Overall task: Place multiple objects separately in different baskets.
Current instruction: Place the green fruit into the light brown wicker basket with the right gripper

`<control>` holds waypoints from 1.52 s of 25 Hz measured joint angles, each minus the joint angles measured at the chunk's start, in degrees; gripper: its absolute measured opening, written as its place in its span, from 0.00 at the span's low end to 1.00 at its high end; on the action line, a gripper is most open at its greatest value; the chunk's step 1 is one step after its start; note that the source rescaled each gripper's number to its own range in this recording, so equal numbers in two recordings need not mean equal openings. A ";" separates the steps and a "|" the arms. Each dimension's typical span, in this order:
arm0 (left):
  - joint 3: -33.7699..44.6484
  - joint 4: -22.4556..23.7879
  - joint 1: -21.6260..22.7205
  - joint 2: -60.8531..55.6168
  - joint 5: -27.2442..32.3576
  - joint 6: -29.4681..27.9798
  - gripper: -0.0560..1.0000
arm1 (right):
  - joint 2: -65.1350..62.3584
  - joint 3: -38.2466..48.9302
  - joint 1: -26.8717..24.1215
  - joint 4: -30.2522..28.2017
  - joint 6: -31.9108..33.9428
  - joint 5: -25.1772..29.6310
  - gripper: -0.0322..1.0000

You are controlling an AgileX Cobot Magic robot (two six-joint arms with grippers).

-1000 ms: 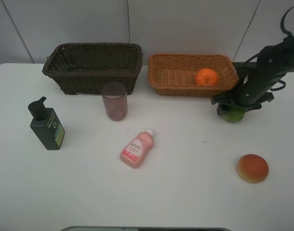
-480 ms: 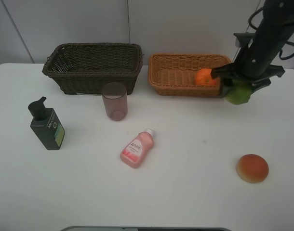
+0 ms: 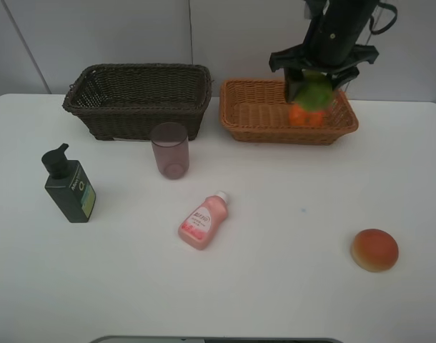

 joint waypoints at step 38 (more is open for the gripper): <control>0.00 0.00 0.00 0.00 0.00 0.00 0.93 | 18.99 -9.07 0.90 -2.81 3.03 -17.97 0.85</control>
